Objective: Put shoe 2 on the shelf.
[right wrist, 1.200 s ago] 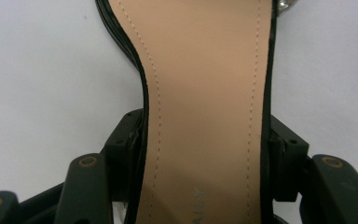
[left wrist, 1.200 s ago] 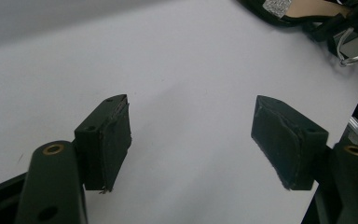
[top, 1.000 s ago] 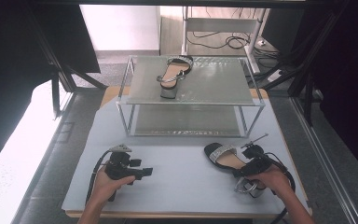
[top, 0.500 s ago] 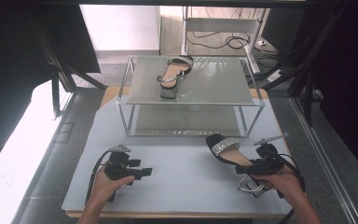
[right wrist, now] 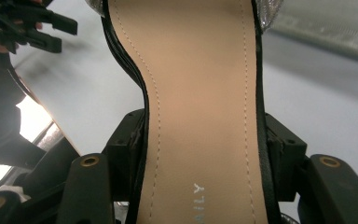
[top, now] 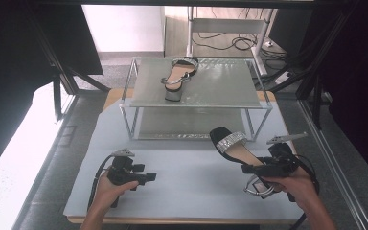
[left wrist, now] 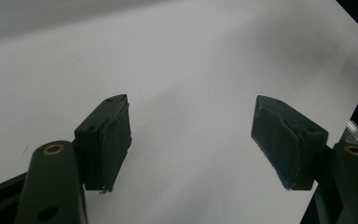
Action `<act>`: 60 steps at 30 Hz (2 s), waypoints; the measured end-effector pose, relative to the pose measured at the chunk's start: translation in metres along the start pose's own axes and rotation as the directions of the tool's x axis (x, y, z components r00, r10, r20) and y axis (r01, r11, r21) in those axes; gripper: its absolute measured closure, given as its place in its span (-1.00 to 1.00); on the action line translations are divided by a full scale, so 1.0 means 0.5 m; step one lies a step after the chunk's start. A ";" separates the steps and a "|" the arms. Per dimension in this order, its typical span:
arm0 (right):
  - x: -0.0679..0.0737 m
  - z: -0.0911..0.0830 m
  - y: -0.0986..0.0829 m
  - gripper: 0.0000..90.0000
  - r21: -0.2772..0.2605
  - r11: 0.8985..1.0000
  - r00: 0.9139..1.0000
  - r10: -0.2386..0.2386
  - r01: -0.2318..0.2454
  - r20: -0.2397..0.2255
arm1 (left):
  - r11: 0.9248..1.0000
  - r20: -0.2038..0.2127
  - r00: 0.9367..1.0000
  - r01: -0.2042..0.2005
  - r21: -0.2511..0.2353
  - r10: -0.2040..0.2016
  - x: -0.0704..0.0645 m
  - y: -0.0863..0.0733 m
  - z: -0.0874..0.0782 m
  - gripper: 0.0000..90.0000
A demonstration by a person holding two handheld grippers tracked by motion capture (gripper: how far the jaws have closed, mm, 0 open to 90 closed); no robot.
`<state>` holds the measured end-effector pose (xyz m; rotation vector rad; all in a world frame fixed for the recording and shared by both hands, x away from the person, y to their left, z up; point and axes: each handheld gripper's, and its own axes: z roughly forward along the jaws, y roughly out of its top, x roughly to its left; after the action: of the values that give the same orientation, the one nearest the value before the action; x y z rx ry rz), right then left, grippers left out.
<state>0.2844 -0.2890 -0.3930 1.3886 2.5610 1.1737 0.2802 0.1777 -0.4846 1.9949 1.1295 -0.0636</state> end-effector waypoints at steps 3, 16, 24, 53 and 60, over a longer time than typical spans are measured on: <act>0.011 -0.011 0.014 -0.08 -0.023 1.000 1.000 -0.014 0.014 -0.005 | 1.000 0.001 1.000 0.000 -0.002 0.000 -0.001 0.000 -0.001 -0.36; 0.043 -0.057 0.092 -0.08 -0.091 0.995 0.999 -0.046 0.044 -0.019 | 1.000 0.000 1.000 0.005 0.000 -0.005 0.001 -0.001 -0.001 -0.36; 0.042 -0.077 0.153 -0.07 -0.112 0.993 1.000 -0.027 0.026 -0.003 | 1.000 0.005 1.000 0.005 0.007 -0.005 0.002 -0.002 0.001 -0.36; 0.013 -0.032 0.336 -0.07 -0.108 0.993 0.991 0.053 -0.040 0.122 | 1.000 0.020 1.000 0.006 0.004 -0.006 0.007 -0.002 -0.004 -0.36; -0.009 -0.012 0.375 -0.07 -0.102 0.992 0.986 0.090 -0.076 0.141 | 1.000 0.025 1.000 0.010 -0.003 -0.010 0.009 -0.002 -0.005 -0.36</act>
<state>0.4204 -0.2339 -0.2758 1.5126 2.3386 1.1429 0.2812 0.1827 -0.4853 1.9802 1.1224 -0.0916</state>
